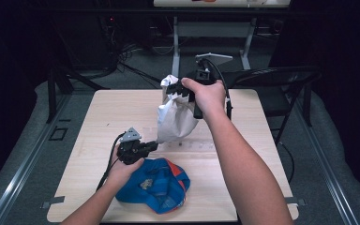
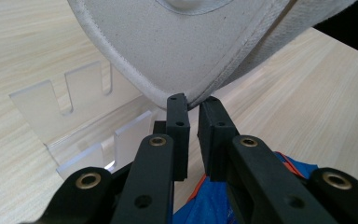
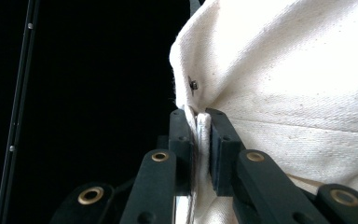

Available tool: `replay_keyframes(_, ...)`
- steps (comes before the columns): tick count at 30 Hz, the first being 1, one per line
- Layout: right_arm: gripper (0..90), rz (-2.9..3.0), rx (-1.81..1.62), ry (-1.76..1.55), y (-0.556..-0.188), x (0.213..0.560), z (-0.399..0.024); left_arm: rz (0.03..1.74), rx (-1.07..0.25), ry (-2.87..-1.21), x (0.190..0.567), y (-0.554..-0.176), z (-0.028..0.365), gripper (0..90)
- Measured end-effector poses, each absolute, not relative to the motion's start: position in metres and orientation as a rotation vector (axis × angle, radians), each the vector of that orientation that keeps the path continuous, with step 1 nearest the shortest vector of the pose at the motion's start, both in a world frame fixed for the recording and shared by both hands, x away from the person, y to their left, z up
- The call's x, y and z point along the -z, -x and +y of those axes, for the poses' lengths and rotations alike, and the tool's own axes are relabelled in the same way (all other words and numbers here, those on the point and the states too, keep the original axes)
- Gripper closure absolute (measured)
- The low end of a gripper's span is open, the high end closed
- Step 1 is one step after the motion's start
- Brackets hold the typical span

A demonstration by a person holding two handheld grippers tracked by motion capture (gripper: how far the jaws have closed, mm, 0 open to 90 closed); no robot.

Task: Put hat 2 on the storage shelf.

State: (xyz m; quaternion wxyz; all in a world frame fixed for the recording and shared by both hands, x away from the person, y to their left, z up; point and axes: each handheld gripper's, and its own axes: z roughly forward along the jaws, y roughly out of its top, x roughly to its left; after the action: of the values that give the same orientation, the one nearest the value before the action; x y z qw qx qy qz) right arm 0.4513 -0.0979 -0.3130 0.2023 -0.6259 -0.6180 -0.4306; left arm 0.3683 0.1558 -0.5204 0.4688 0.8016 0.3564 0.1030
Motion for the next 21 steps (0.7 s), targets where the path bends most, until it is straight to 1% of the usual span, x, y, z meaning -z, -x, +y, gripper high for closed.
replay_keyframes(7, 82.0, -1.719, 1.203, 1.735, -0.453, 0.319, -0.093, 0.918, -0.275, -1.973, 0.521, -0.363, 0.157, 83.7)
replay_keyframes(18, 82.0, -1.731, 1.185, 1.711, -0.454, 0.323, -0.082, 0.925, -0.302, -1.992, 0.525, -0.359, 0.157, 85.4)
replay_keyframes(21, 82.0, -1.739, 1.186, 1.704, -0.454, 0.324, -0.080, 0.887, -0.333, -1.994, 0.520, -0.353, 0.155, 80.9)
